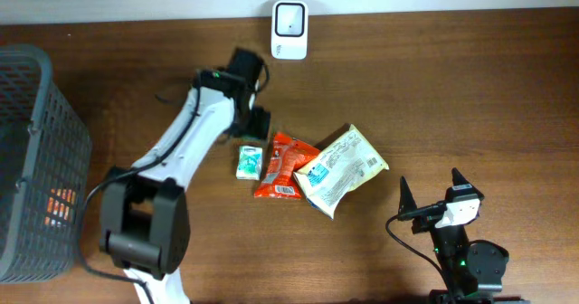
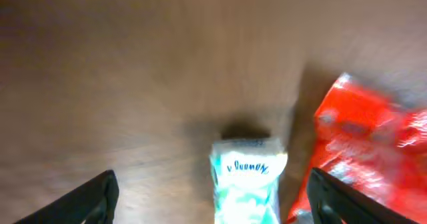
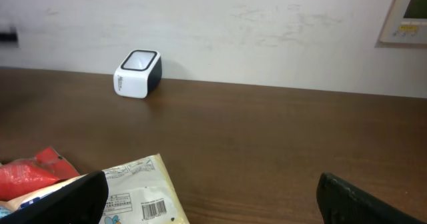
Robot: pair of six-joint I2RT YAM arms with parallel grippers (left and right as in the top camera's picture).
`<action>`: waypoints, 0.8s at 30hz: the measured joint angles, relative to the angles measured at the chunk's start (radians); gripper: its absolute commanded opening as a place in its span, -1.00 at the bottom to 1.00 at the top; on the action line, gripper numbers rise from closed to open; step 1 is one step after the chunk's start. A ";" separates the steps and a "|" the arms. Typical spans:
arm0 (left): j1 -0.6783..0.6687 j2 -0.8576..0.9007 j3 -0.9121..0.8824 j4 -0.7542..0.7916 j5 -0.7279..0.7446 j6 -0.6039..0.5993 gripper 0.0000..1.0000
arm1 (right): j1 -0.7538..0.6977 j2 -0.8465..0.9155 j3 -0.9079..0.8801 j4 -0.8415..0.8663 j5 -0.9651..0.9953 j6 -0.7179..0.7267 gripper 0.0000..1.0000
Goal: Scan the item barcode
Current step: 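Place the tissue pack left of the red bag and release, then move the left gripper back into the basket and grasp the orange box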
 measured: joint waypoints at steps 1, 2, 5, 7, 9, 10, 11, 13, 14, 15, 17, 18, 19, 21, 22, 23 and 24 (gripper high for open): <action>0.005 -0.019 0.054 -0.015 -0.010 0.000 0.88 | 0.000 0.000 0.000 0.000 0.000 0.000 0.97; 0.010 -0.038 0.089 -0.015 -0.016 0.000 0.99 | 0.000 0.000 0.000 0.000 0.000 0.000 0.97; 0.050 -0.130 0.237 -0.017 -0.034 0.003 0.99 | 0.000 0.000 0.000 0.000 0.000 0.000 0.97; 0.095 -0.198 0.296 -0.016 -0.040 0.003 0.99 | 0.000 0.000 0.000 0.000 0.000 0.000 0.97; 0.175 -0.284 0.338 -0.013 -0.048 0.001 0.98 | 0.000 0.000 0.000 0.000 0.000 0.000 0.97; 0.210 -0.317 0.347 -0.014 -0.053 -0.002 0.98 | 0.000 0.000 0.000 0.000 0.000 0.000 0.97; 0.264 -0.355 0.352 -0.017 -0.056 -0.014 0.99 | 0.000 0.000 0.000 0.000 0.000 0.000 0.97; 0.380 -0.414 0.358 -0.040 -0.061 -0.042 0.98 | 0.000 0.000 0.000 0.000 0.000 0.000 0.97; 0.443 -0.434 0.359 -0.058 -0.064 -0.061 0.98 | 0.000 0.000 0.000 0.000 0.000 0.000 0.97; 0.498 -0.446 0.358 -0.073 -0.069 -0.076 0.98 | 0.000 0.000 0.000 0.000 0.000 0.001 0.97; 0.607 -0.454 0.358 -0.102 -0.084 -0.111 0.98 | 0.000 0.000 0.000 0.000 0.000 0.000 0.97; 0.658 -0.454 0.354 -0.108 -0.090 -0.129 0.98 | 0.000 0.000 0.000 0.000 0.000 0.000 0.97; 0.708 -0.454 0.341 -0.109 -0.097 -0.150 0.98 | 0.000 0.000 0.000 0.000 0.000 0.000 0.97; 0.828 -0.454 0.281 -0.107 -0.109 -0.202 0.98 | 0.000 0.000 0.000 0.000 0.000 0.000 0.97; 0.855 -0.454 0.257 -0.099 -0.108 -0.216 0.98 | 0.000 0.000 0.000 0.000 0.000 0.000 0.97; 0.892 -0.454 0.219 -0.079 -0.109 -0.228 0.98 | 0.000 0.000 0.000 0.000 0.000 0.000 0.97; 0.930 -0.454 0.176 -0.054 -0.109 -0.240 0.98 | 0.000 0.000 0.000 0.000 0.000 0.000 0.97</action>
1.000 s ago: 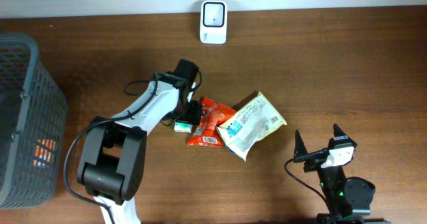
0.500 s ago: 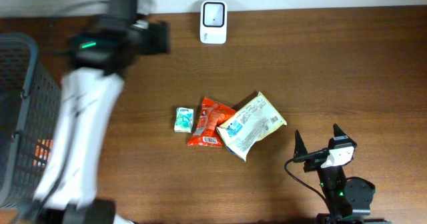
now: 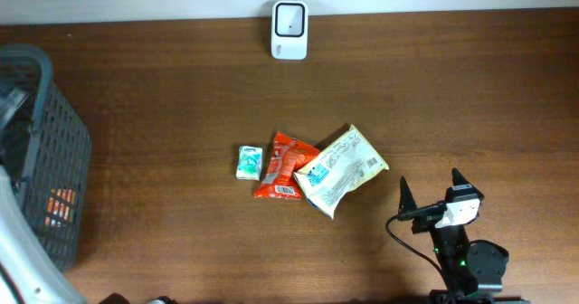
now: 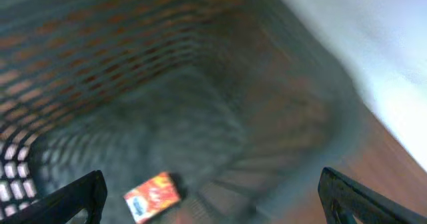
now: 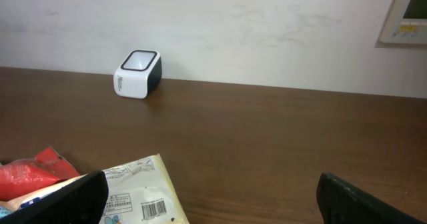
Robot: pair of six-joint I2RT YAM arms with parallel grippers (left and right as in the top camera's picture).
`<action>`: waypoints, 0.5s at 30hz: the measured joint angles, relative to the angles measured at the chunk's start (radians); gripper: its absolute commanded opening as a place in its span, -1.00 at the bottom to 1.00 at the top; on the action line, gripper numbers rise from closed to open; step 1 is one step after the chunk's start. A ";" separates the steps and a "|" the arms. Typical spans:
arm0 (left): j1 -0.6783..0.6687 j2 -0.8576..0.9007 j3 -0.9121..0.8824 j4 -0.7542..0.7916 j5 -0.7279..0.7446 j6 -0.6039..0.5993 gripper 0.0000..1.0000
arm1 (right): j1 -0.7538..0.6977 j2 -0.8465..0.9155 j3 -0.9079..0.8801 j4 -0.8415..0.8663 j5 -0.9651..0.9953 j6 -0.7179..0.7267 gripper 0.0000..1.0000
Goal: Scan the item barcode
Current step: 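Move the left gripper back into the basket and grasp the orange box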
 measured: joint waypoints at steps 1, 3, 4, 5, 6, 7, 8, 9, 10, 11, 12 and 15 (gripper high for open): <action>0.038 0.003 -0.045 0.021 -0.001 -0.008 0.98 | 0.000 0.000 0.000 0.000 0.000 0.000 0.97; 0.111 0.010 -0.136 0.058 -0.002 -0.021 0.98 | 0.000 0.000 0.000 0.000 0.000 0.000 0.97; 0.135 0.012 -0.170 0.067 -0.001 -0.024 0.98 | 0.000 0.000 0.000 0.000 0.000 0.000 0.97; 0.156 0.015 -0.204 0.073 -0.001 -0.027 0.99 | 0.000 0.000 0.000 0.000 0.000 0.001 0.97; 0.168 0.015 -0.232 0.082 0.002 -0.028 0.98 | 0.000 0.000 0.000 0.000 0.000 0.000 0.97; 0.182 0.018 -0.270 0.098 0.010 -0.028 0.99 | 0.000 0.000 0.000 0.000 0.000 0.000 0.97; 0.188 0.022 -0.291 0.103 0.015 -0.028 0.98 | 0.000 0.000 0.000 0.000 0.000 0.000 0.97; 0.194 0.029 -0.326 0.118 0.027 -0.028 0.98 | 0.000 0.000 0.000 0.000 0.000 0.000 0.97; 0.195 0.037 -0.347 0.119 0.034 -0.028 0.98 | 0.000 0.000 0.000 0.000 0.000 0.000 0.97; 0.195 0.047 -0.371 0.125 0.040 -0.028 0.98 | 0.000 0.000 0.000 0.000 0.000 0.000 0.97; 0.195 0.064 -0.393 0.136 0.041 -0.030 0.98 | 0.000 0.000 0.000 0.000 0.000 -0.001 0.97; 0.199 0.112 -0.431 0.154 0.063 -0.030 0.98 | 0.000 0.000 0.000 0.000 0.000 0.000 0.97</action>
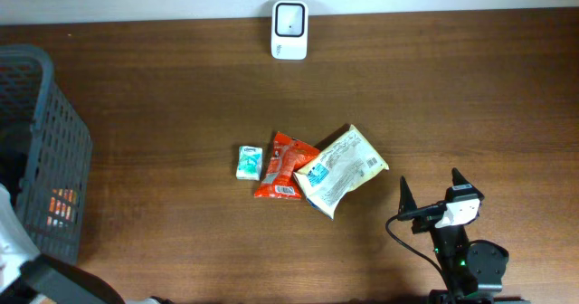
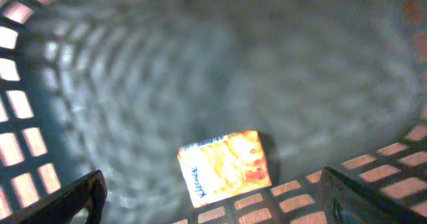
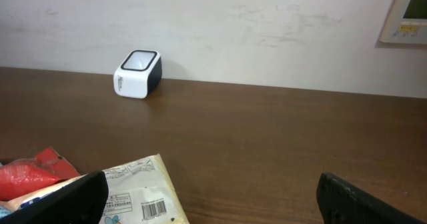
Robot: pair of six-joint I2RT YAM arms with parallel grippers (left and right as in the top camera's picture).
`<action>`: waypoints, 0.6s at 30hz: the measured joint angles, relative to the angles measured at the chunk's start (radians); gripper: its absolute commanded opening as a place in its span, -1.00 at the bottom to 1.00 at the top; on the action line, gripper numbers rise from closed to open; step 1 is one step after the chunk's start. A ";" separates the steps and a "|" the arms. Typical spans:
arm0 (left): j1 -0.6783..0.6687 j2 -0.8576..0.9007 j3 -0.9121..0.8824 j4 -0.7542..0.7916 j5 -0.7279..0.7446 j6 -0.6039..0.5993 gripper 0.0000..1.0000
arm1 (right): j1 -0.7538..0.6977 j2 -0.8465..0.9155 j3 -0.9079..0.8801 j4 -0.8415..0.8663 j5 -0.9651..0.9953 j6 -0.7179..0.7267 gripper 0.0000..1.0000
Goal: Scan the item barcode
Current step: 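Move the left gripper back into the basket and grasp the orange box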
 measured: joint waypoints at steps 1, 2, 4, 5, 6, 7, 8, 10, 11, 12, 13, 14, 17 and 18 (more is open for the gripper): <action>0.000 0.014 -0.006 0.001 0.008 0.000 0.99 | 0.000 0.000 0.000 0.000 0.000 0.000 0.97; 0.000 0.026 -0.008 0.003 0.016 0.000 0.98 | 0.000 0.000 0.000 0.000 0.000 0.000 0.97; 0.000 0.048 -0.008 0.020 0.032 0.001 0.98 | 0.000 0.000 0.000 0.000 0.000 0.000 0.97; 0.000 0.056 -0.008 0.021 0.037 0.002 0.99 | 0.000 0.000 0.000 0.000 0.000 0.000 0.97; 0.000 0.063 -0.008 0.021 0.043 0.003 0.98 | 0.000 0.000 0.000 0.000 0.000 0.000 0.97; 0.000 0.071 -0.008 0.019 0.047 0.003 0.99 | 0.000 0.000 0.000 0.000 0.000 0.000 0.97; 0.000 0.082 -0.008 0.011 0.055 0.003 0.98 | 0.000 0.000 0.000 0.000 0.000 0.000 0.97; 0.000 0.097 -0.008 -0.005 0.061 0.003 0.99 | 0.000 0.000 0.000 0.000 0.000 0.000 0.97; 0.001 0.109 -0.008 -0.009 0.062 0.003 0.98 | 0.000 0.000 0.000 0.000 0.000 0.000 0.97; 0.003 0.120 -0.009 -0.011 0.062 0.003 0.99 | 0.000 0.000 0.000 0.000 0.000 0.000 0.97; 0.003 0.137 -0.016 -0.011 0.069 0.004 0.99 | 0.000 0.000 0.000 0.000 0.000 0.000 0.97; 0.004 0.139 -0.018 -0.010 0.072 0.004 0.99 | 0.000 0.000 0.000 0.000 0.000 0.000 0.97; 0.004 0.165 -0.032 0.004 0.078 0.011 0.99 | 0.000 0.000 0.000 0.000 0.000 0.000 0.97; 0.004 0.179 -0.034 0.006 0.079 0.011 0.99 | 0.000 0.000 0.000 0.000 0.000 0.000 0.97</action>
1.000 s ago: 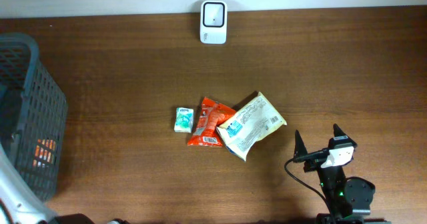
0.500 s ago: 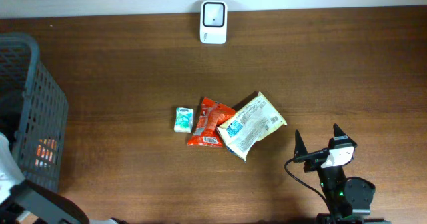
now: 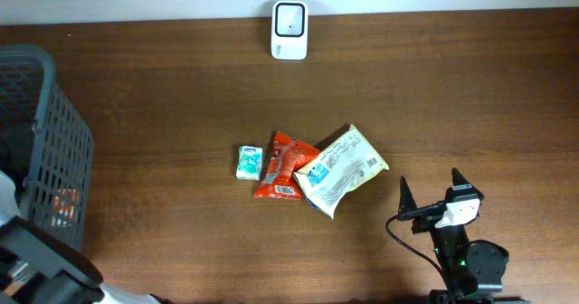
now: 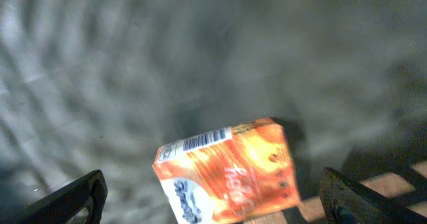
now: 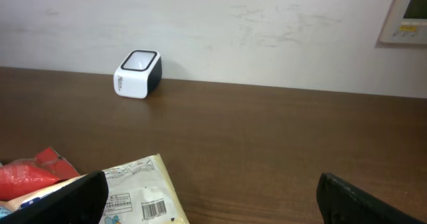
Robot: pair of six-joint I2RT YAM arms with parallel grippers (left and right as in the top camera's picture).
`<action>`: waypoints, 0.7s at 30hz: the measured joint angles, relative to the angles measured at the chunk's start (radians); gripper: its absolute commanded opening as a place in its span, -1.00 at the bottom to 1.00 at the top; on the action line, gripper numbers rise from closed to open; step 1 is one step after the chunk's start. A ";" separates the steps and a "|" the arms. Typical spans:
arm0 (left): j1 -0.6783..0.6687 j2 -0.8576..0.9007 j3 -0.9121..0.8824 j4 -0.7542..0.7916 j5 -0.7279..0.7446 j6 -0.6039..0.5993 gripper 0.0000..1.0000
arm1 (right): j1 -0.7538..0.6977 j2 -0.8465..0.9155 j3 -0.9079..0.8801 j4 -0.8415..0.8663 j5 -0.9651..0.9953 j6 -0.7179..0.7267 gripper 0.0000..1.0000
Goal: Scan the item barcode
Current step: 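Move the left gripper back into the basket and grasp the orange box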
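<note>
An orange box [image 4: 227, 167] with a barcode along its upper edge lies on the floor of the grey mesh basket [image 3: 54, 141]. My left gripper [image 4: 213, 204] hangs open just above it, one fingertip on each side of the box, touching nothing. Through the basket wall the box shows as an orange patch [image 3: 61, 200]. The white scanner [image 3: 289, 18] stands at the table's far edge. My right gripper [image 5: 213, 197] rests open near the front right, holding nothing.
A cream packet [image 3: 342, 169] with its barcode facing up, a red packet [image 3: 283, 165] and a small teal pack [image 3: 249, 162] lie together mid-table. The basket's walls close round my left gripper. The scanner [image 5: 137, 73] stands against the white wall.
My left gripper has come lower inside the basket, and the orange box now fills more of its view. The jaws stay open. The right arm and the table items have not moved.
My left gripper was open over the teal pack at mid-table. Then it was at the basket's rim, with the orange box far below. Then it was inside the basket above the box, and now it is close over it. The right arm stayed still.
</note>
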 measured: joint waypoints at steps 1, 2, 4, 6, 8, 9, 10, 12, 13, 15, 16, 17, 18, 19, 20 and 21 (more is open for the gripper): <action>0.000 0.015 -0.002 0.000 0.001 0.001 0.99 | 0.000 0.000 0.000 0.000 0.000 0.000 0.97; 0.000 0.028 -0.002 0.001 0.001 0.001 0.99 | 0.000 0.000 0.000 0.000 0.000 0.000 0.97; 0.001 0.050 -0.005 0.003 0.002 0.004 0.99 | 0.000 0.000 0.000 0.000 0.000 0.000 0.97; 0.002 0.069 -0.005 0.005 0.002 0.004 0.99 | 0.000 0.000 0.000 0.000 0.000 0.000 0.97; 0.002 0.086 -0.005 0.007 0.005 0.003 0.98 | 0.000 0.000 0.000 0.000 0.000 0.000 0.97; 0.002 0.094 -0.005 0.009 0.004 0.004 0.89 | 0.000 0.000 0.000 0.000 0.000 0.000 0.97; 0.002 0.105 -0.005 0.008 0.004 0.004 0.80 | 0.000 0.000 0.000 0.000 0.000 0.000 0.97; 0.002 0.128 -0.005 0.008 0.013 0.011 0.51 | 0.000 0.000 0.000 0.000 0.000 0.000 0.97; 0.002 0.128 -0.005 0.009 0.012 0.012 0.36 | 0.000 0.000 0.000 0.000 0.000 0.001 0.97; 0.002 0.130 -0.005 0.009 0.021 0.020 0.04 | 0.000 0.000 0.000 0.000 0.000 0.000 0.97; 0.001 0.130 -0.005 0.010 0.020 0.027 -0.06 | 0.000 0.000 0.000 0.000 0.000 0.000 0.97; 0.000 0.130 -0.005 0.010 0.018 0.023 -0.10 | 0.000 0.000 0.000 0.000 0.000 0.000 0.97; 0.000 0.130 -0.004 0.013 0.013 0.027 -0.24 | 0.000 0.000 0.000 0.000 0.000 0.000 0.97; 0.000 0.130 -0.004 0.015 0.012 0.030 -0.27 | 0.000 0.000 0.000 0.000 0.000 0.000 0.97; 0.000 0.130 -0.003 0.017 0.011 0.030 -0.31 | 0.000 0.000 0.000 0.000 0.000 0.000 0.97; 0.000 0.130 -0.002 0.020 0.007 0.034 -0.34 | 0.000 0.000 0.000 0.000 0.000 0.000 0.97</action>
